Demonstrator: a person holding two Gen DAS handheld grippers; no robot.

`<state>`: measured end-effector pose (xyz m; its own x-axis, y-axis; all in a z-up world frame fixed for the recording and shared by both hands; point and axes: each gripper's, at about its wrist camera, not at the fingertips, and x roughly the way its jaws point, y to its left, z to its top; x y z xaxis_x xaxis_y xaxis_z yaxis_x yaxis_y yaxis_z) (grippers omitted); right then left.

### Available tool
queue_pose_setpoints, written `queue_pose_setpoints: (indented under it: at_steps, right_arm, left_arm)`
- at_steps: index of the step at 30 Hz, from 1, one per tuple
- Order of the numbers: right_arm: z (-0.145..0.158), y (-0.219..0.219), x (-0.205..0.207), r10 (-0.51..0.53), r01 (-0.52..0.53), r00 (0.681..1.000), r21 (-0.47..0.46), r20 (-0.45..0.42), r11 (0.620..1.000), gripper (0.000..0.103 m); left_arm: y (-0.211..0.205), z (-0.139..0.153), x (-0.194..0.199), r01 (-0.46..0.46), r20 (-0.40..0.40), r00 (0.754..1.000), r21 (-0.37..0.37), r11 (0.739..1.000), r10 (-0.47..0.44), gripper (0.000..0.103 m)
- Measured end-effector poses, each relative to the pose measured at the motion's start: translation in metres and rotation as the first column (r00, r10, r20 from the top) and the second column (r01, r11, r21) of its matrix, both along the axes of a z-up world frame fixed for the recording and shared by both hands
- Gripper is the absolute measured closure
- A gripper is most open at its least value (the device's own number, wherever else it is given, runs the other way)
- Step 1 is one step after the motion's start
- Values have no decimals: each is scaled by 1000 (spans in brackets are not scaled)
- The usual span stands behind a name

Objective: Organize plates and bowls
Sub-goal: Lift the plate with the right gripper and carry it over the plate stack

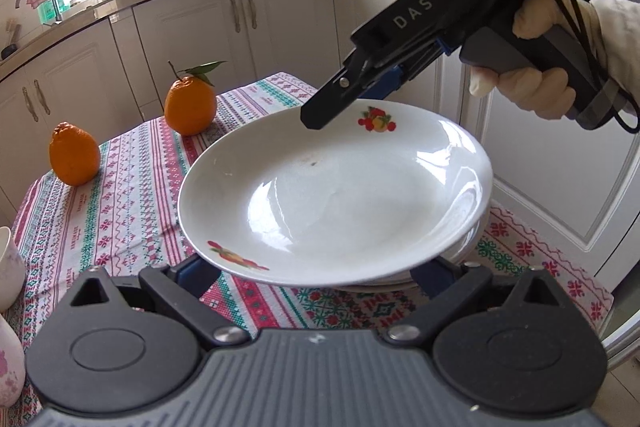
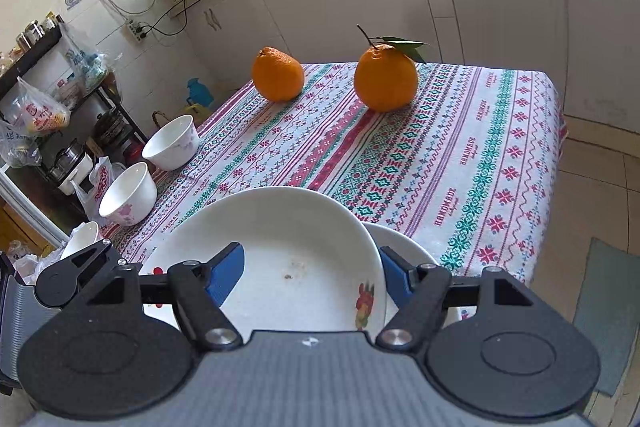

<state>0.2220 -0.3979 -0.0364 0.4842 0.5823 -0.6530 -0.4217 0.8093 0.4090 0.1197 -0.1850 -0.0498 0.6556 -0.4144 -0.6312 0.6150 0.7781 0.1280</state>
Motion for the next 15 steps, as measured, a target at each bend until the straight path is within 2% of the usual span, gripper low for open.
queue_pose_setpoints:
  at_steps: [15]
  right_arm:
    - [-12, -23, -8, -70, 71, 997, 23, -15, 997, 25]
  left_arm:
    - [-8, -4, 19, 46, -109, 993, -43, 998, -51, 4]
